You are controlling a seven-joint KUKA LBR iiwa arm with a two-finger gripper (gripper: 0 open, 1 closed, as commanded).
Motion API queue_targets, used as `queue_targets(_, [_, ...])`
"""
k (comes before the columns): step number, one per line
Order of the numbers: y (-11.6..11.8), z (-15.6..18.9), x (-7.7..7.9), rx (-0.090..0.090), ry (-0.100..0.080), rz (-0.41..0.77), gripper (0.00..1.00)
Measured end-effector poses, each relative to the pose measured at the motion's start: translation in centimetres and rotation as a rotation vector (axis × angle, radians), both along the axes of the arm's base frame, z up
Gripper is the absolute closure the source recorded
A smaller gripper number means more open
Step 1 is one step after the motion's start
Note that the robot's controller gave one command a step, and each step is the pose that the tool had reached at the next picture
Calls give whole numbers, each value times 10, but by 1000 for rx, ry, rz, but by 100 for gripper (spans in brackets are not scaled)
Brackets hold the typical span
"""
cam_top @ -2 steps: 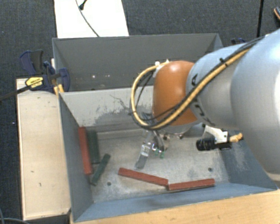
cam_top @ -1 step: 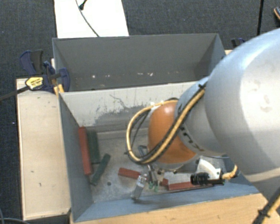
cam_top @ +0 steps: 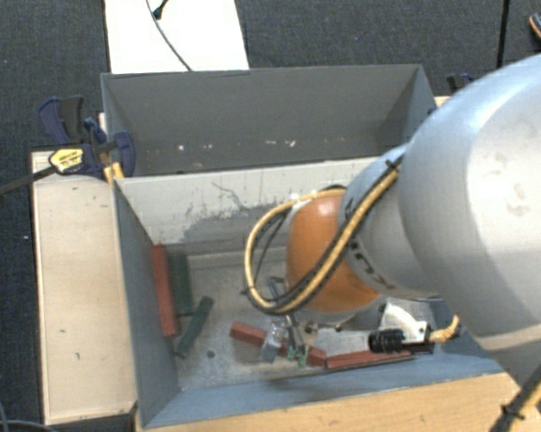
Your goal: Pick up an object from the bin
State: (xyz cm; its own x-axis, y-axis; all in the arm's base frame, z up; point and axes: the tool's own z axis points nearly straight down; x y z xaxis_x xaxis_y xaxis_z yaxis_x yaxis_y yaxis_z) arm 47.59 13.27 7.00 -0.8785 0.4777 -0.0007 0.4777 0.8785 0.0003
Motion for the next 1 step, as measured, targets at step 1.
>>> queue_targets(1, [45,180,25,4,-9,22,100])
